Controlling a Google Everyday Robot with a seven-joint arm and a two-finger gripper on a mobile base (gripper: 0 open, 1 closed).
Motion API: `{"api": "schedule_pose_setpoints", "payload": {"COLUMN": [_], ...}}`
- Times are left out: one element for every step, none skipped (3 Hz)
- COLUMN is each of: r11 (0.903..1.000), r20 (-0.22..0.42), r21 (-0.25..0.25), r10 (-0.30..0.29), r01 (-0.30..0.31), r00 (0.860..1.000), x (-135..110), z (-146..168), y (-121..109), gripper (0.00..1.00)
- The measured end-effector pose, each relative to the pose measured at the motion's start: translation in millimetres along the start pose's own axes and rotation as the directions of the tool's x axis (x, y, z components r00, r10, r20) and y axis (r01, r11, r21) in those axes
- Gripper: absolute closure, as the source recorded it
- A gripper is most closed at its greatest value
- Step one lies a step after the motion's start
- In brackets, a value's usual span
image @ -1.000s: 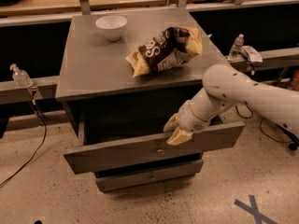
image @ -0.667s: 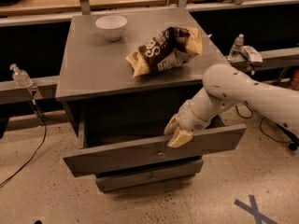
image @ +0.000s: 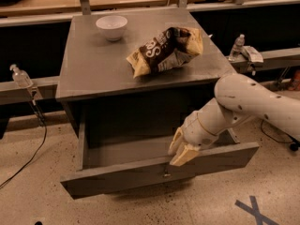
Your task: Open top drawer
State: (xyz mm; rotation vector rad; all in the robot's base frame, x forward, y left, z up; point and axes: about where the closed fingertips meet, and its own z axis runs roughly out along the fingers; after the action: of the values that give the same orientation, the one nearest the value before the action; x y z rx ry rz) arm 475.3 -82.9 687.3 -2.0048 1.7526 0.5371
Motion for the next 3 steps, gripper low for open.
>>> {"api": "schedule_pose_setpoints", "payload": {"r11": [1.0,0.999,0.9938], "r20": [0.061,0.11,0.191], "r21": [0.0,0.037,0.069], "r10": [0.0,0.022,0.072], "r01": [0.0,-0.026,-0.087], "r00": [0.998,0.994,0.979], "x": [-20,-34,-43], "z": [-17,-36,-62], "y": [57,77,69], "gripper": [0.53,0.35,0.12]}}
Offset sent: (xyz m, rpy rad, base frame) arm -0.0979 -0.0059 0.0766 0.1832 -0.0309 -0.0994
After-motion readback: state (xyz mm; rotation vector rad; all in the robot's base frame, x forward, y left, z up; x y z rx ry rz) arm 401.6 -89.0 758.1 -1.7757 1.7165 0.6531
